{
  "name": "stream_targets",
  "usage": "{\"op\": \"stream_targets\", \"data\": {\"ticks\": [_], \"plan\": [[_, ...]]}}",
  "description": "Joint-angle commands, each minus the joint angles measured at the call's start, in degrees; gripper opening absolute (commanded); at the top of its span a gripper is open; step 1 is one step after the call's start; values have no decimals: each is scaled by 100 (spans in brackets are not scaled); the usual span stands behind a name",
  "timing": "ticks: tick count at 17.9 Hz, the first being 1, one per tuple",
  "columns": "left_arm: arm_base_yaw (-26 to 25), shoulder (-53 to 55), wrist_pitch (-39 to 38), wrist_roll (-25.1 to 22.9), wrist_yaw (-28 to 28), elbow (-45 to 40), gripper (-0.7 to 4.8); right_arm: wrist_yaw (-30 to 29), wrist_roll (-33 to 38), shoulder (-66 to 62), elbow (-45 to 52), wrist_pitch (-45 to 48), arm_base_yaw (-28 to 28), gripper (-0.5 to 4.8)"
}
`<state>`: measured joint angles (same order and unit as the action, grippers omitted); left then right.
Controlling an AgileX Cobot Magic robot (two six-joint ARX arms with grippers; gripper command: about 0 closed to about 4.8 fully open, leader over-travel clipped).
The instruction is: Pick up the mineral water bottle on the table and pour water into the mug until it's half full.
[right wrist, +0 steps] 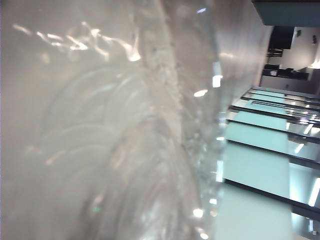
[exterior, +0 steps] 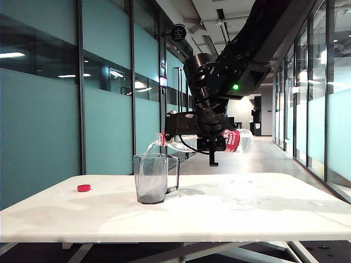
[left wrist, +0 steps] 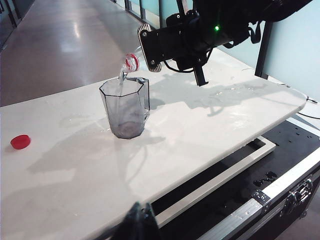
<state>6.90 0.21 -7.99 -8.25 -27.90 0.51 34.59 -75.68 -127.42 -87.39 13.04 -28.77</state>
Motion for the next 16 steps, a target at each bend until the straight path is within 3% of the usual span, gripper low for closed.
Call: {"op": "stream_targets", "data": {"ticks": [1,16], "plan": [[4,0,-20,-33,-22,7,-5,299,-214,81,-59,367,-11,144],[4,0,-22,-35,-22,7,-5,442,-407,81,-57,352,-39,144]]}}
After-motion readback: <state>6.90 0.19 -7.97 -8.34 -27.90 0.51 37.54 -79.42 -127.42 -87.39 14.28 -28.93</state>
